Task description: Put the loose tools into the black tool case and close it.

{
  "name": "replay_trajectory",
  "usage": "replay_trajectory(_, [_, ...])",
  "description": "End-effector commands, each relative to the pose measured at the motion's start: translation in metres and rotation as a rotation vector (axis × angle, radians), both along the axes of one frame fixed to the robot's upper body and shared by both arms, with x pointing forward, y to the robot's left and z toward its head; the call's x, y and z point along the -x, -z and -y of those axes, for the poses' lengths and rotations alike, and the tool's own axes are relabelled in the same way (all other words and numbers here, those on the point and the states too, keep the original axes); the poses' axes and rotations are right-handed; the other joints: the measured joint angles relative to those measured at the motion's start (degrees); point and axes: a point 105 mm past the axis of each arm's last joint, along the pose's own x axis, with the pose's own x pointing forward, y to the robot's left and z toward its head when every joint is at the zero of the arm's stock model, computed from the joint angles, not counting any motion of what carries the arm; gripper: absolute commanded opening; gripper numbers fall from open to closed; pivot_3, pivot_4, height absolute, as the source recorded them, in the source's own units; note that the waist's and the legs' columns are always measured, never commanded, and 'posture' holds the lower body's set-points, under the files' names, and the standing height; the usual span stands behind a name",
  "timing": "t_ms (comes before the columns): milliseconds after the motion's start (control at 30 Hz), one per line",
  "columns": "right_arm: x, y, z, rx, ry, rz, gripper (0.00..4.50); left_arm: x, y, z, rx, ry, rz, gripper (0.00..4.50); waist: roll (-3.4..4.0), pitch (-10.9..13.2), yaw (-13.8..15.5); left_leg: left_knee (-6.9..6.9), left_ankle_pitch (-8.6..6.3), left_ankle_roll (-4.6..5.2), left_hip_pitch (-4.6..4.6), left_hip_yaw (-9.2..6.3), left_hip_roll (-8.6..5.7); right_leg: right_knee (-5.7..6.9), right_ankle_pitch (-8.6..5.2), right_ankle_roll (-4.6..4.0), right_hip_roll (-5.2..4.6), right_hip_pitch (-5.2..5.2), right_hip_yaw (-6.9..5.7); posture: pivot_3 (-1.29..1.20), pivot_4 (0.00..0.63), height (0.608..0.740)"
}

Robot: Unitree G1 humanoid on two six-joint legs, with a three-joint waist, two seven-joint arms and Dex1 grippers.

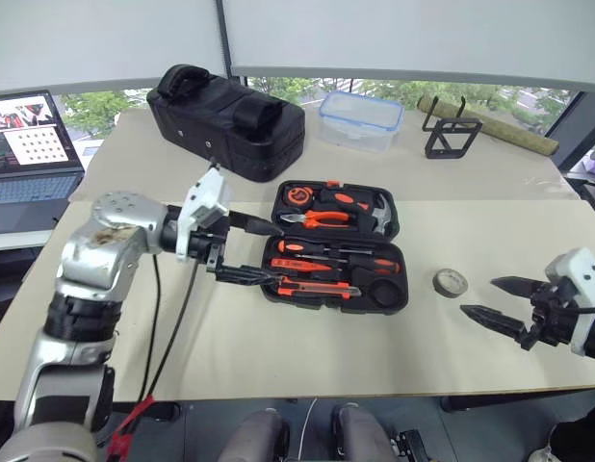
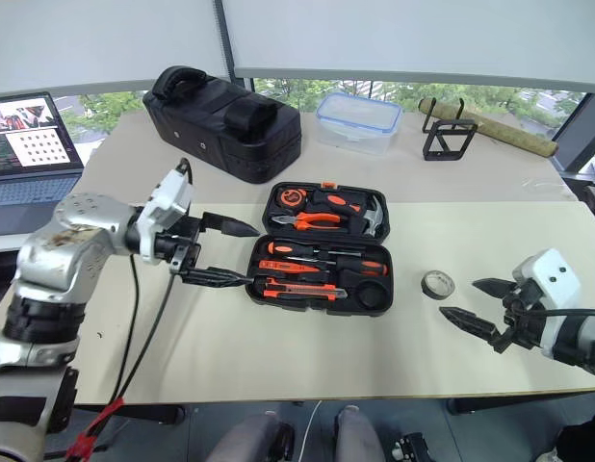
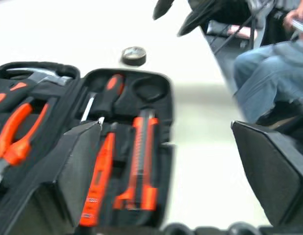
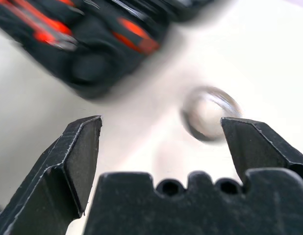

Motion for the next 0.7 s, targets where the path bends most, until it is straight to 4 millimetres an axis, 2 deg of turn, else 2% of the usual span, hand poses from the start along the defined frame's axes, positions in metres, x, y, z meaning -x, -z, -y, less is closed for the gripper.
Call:
replay_trajectory(33, [-0.015, 0.004, 0.0, 0.044, -0.017, 0.016, 4.5, 0.016, -0.004, 0.002, -0.004, -0.007, 0.036, 4.38, 0.0, 0.0, -0.07, -0.01, 0.01, -0.02, 0.03, 0.0, 0.0, -0.02, 0.0, 0.0, -0.01, 0.02, 0.01, 0.0, 0.15, 0.722])
replay_trajectory(167, [-0.027, 0.013, -0.007, 0.046, -0.046, 0.002, 4.5, 0.025, 0.007, 0.002, -0.052, -0.012, 0.052, 4.38, 0.0, 0.0, -0.26, -0.1, 0.01, -0.04, 0.08, 0.09, 0.0, 0.0, -0.01, -0.02, 0.0, 0.01, 0.01, 0.0, 0.15, 0.722])
replay_trajectory(367, [-0.048, 0.032, -0.015, 0.087, -0.076, -0.011, 4.5, 0.024, 0.009, 0.003, -0.047, -0.047, 0.07, 4.38, 0.01, 0.0, -0.07, -0.12, 0.03, -0.07, 0.08, 0.08, -0.01, -0.06, -0.02, -0.05, -0.04, 0.02, 0.01, 0.0, 0.15, 0.722])
replay_trajectory(500, [-0.057, 0.042, -0.016, 0.106, -0.08, -0.015, 3.56, 0.022, 0.01, 0.003, -0.051, -0.061, 0.075, 4.5, 0.01, 0.0, -0.15, -0.15, 0.03, -0.07, 0.08, 0.08, -0.01, -0.05, -0.02, -0.05, -0.01, -0.01, -0.02, 0.0, 0.15, 0.722])
replay_trajectory(700, [-0.059, 0.047, -0.013, 0.114, -0.077, -0.027, 1.46, 0.018, 0.01, 0.002, -0.064, -0.062, 0.093, 4.5, 0.01, 0.0, -0.15, -0.15, 0.04, -0.09, 0.1, 0.08, 0.0, -0.05, -0.02, -0.05, 0.0, 0.01, -0.02, 0.0, 0.15, 0.722])
